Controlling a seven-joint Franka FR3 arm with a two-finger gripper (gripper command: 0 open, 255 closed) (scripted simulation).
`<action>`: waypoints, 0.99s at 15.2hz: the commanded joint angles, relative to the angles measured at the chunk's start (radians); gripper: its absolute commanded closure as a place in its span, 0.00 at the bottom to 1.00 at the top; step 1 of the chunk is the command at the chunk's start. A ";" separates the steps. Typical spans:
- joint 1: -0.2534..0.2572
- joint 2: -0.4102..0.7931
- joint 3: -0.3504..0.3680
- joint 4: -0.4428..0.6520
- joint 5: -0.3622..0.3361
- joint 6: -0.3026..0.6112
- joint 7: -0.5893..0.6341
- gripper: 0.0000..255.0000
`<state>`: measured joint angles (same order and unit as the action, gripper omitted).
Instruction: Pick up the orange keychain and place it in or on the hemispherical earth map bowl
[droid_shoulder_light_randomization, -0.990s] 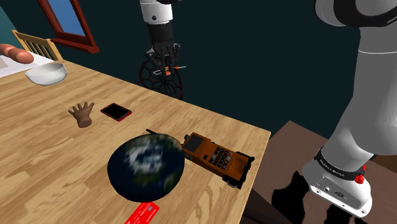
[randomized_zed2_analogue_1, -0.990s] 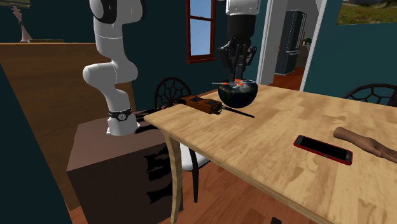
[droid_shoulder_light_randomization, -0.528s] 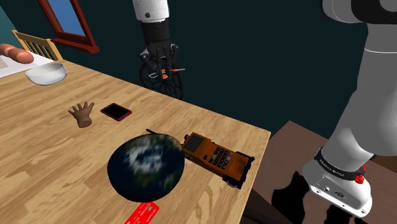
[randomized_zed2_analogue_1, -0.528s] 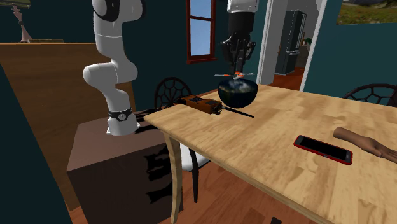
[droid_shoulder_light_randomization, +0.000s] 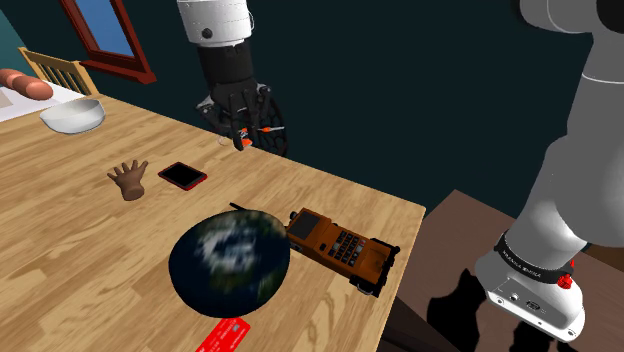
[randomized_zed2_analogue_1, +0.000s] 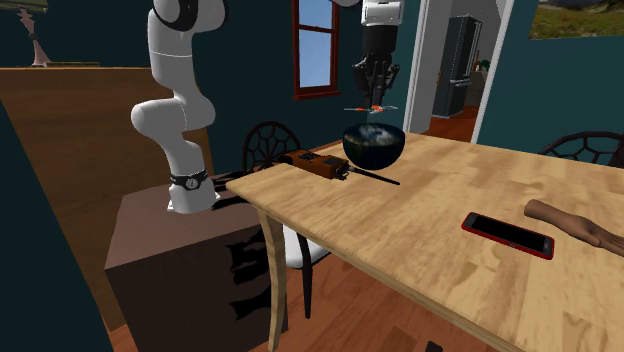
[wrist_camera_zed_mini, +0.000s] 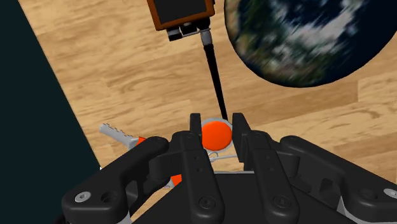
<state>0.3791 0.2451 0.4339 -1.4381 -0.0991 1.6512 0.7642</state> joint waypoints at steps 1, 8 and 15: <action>0.031 -0.001 0.017 -0.006 -0.003 0.003 0.050 1.00; 0.140 0.027 0.072 0.028 -0.027 -0.011 0.210 1.00; 0.278 0.113 0.115 0.139 -0.079 -0.051 0.375 1.00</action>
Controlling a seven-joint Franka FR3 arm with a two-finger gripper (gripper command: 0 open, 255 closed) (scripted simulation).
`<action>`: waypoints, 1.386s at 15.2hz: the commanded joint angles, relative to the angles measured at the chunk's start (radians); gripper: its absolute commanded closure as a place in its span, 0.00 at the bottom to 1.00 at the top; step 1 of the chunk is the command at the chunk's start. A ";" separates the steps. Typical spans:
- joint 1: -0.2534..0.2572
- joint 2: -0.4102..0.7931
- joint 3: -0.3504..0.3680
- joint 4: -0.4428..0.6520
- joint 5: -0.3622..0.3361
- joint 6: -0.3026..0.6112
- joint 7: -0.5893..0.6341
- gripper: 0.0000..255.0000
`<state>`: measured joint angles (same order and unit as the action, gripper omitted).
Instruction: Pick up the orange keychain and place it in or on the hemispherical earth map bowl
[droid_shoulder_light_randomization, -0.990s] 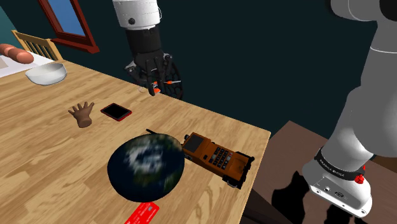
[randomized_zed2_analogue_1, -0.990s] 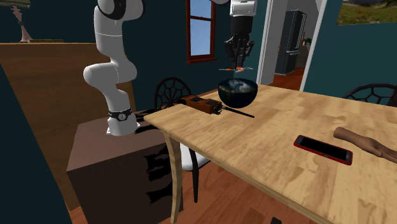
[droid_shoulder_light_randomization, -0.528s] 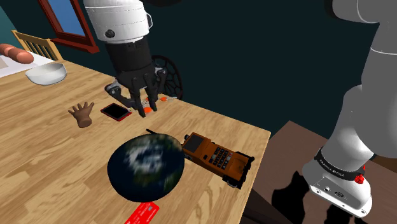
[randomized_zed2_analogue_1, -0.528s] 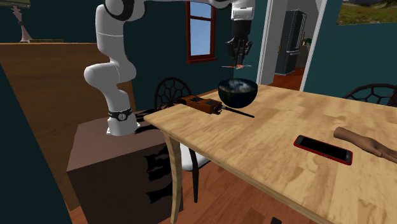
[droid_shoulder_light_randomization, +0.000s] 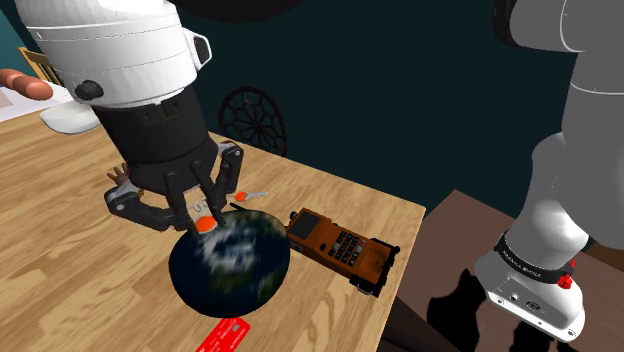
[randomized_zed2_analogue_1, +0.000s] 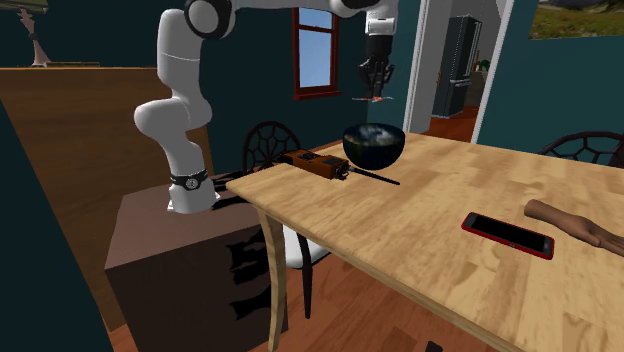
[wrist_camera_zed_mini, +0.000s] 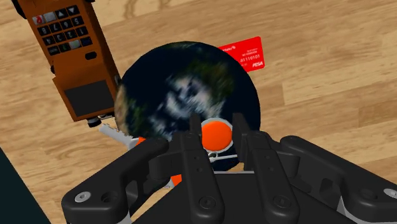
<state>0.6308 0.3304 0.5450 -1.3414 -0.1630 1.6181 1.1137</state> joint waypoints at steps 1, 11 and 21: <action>0.049 0.045 0.009 0.065 -0.025 -0.027 0.049 1.00; 0.047 0.041 0.011 -0.064 -0.025 0.097 0.072 1.00; 0.039 0.041 0.008 -0.141 -0.027 0.173 0.076 1.00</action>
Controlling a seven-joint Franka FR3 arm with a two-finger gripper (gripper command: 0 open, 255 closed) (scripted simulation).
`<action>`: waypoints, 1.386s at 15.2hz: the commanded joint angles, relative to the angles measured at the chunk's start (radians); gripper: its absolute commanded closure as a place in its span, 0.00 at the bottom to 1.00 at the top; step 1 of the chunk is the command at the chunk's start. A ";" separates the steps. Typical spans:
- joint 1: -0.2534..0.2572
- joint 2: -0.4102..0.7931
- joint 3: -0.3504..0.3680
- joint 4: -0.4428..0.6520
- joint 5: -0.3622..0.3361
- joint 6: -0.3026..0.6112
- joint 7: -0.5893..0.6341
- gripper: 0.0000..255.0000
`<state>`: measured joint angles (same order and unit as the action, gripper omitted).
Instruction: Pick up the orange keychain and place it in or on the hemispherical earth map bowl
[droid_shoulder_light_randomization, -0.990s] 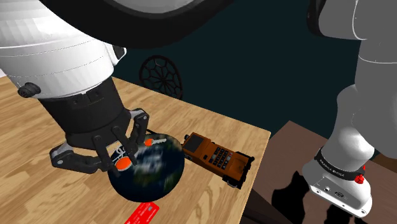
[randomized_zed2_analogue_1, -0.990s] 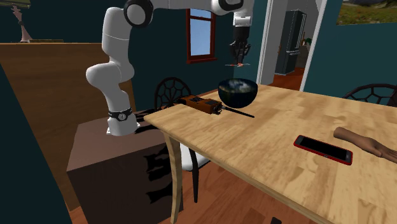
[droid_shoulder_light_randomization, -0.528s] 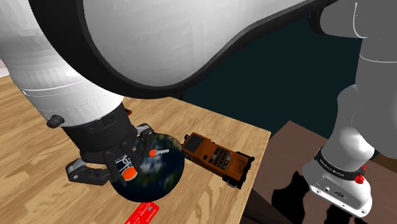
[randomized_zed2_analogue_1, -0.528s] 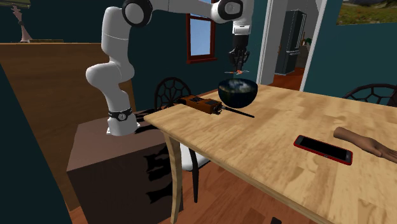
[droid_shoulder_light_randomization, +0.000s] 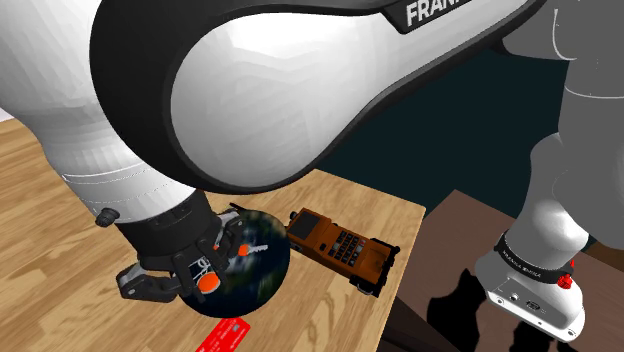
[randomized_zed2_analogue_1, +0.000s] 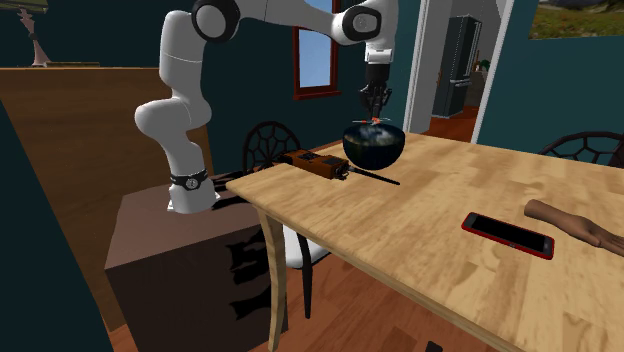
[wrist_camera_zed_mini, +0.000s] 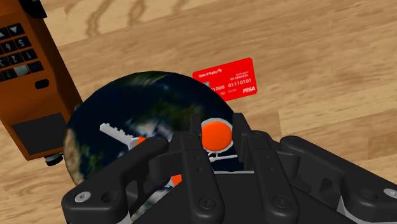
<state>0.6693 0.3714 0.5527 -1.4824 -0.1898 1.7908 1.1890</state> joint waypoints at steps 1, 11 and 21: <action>0.000 0.000 0.000 0.000 0.000 0.001 0.000 1.00; 0.008 0.001 0.002 0.068 0.001 -0.067 -0.003 0.00; 0.018 0.008 0.004 0.139 -0.001 -0.130 -0.004 0.00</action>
